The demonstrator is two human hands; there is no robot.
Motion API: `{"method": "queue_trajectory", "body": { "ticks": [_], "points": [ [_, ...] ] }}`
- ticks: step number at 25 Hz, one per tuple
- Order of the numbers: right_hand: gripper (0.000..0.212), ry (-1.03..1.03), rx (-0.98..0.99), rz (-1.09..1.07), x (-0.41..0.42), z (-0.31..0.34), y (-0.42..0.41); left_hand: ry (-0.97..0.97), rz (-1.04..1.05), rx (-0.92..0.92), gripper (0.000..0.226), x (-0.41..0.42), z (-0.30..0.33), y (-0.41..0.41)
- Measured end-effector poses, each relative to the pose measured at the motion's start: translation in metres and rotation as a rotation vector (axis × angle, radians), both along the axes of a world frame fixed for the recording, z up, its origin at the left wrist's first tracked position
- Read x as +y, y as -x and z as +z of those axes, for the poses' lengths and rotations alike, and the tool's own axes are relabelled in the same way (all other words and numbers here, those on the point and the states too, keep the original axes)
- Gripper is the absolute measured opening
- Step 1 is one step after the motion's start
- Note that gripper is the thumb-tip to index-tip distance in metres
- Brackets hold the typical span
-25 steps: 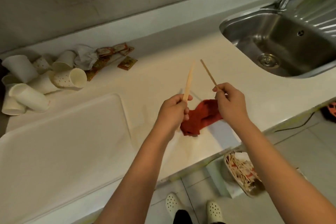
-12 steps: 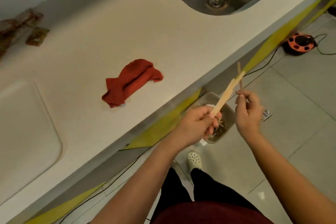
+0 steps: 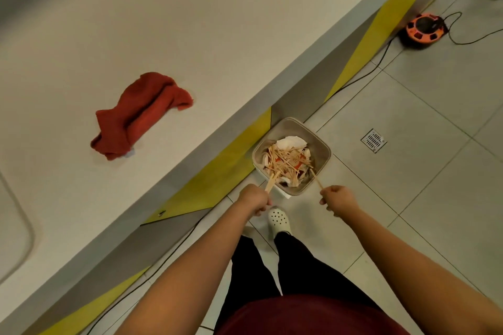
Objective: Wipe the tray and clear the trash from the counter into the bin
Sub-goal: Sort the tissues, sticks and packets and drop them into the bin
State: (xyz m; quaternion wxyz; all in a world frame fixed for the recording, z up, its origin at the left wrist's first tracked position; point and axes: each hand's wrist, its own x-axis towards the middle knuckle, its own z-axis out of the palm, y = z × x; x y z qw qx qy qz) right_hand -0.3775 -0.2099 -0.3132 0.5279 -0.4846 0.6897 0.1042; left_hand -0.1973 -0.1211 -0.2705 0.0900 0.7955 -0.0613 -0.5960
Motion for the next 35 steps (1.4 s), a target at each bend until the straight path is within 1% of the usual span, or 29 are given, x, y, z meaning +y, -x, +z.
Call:
{"method": "queue_trajectory", "body": {
  "ticks": [2, 3, 4, 5, 6, 7, 8, 9, 11, 13, 15, 19, 22, 24, 27, 31, 35],
  "points": [
    [0.020, -0.019, -0.001, 0.014, -0.009, 0.003, -0.010, 0.004, 0.029, -0.019, 0.019, -0.013, 0.007, 0.001],
    [0.020, -0.006, -0.013, 0.008, -0.013, 0.005, -0.016, 0.039, 0.066, 0.007, 0.018, -0.021, 0.013, 0.001],
    [0.019, 0.029, -0.045, -0.015, -0.016, 0.006, -0.023, 0.088, 0.112, 0.080, 0.019, -0.028, 0.018, 0.001],
    [0.016, 0.070, -0.090, -0.041, -0.020, 0.009, -0.029, 0.137, 0.158, 0.176, 0.032, -0.035, 0.023, -0.001],
    [0.020, 0.111, -0.142, -0.048, -0.023, 0.011, -0.034, 0.160, 0.177, 0.246, 0.047, -0.038, 0.025, -0.002],
    [0.031, 0.139, -0.172, -0.029, -0.026, 0.013, -0.038, 0.160, 0.152, 0.267, 0.057, -0.041, 0.028, -0.004],
    [0.038, 0.157, -0.180, 0.000, -0.028, 0.014, -0.041, 0.156, 0.103, 0.239, 0.060, -0.041, 0.030, -0.006],
    [0.038, 0.165, -0.178, 0.013, -0.029, 0.015, -0.043, 0.160, 0.055, 0.180, 0.058, -0.039, 0.031, -0.008],
    [0.031, 0.156, -0.211, -0.019, -0.025, 0.018, -0.046, 0.219, 0.021, 0.088, 0.045, -0.035, 0.035, -0.010],
    [0.024, 0.188, -0.307, -0.043, -0.018, 0.025, -0.051, 0.300, 0.048, 0.075, 0.033, -0.032, 0.044, -0.010],
    [0.018, 0.307, -0.438, -0.033, -0.014, 0.039, -0.058, 0.394, 0.069, 0.079, 0.030, -0.031, 0.061, -0.011],
    [0.018, 0.579, -0.701, -0.023, -0.014, 0.091, -0.082, 0.633, 0.138, 0.073, 0.031, -0.028, 0.107, -0.017],
    [0.018, 0.671, -0.893, -0.066, -0.017, 0.139, -0.106, 0.773, 0.145, 0.037, 0.022, -0.018, 0.149, -0.034],
    [0.015, 0.686, -0.975, -0.053, -0.015, 0.170, -0.129, 0.853, 0.208, 0.008, 0.018, -0.007, 0.177, -0.055],
    [0.012, 0.687, -0.973, 0.053, -0.011, 0.206, -0.171, 0.898, 0.268, -0.071, 0.015, 0.008, 0.209, -0.094],
    [0.024, 0.623, -0.946, 0.265, 0.008, 0.238, -0.245, 0.914, 0.402, -0.234, 0.014, 0.041, 0.238, -0.157],
    [0.018, 0.601, -0.948, 0.399, 0.036, 0.252, -0.309, 0.939, 0.508, -0.350, 0.014, 0.080, 0.253, -0.215]
  ]
}}
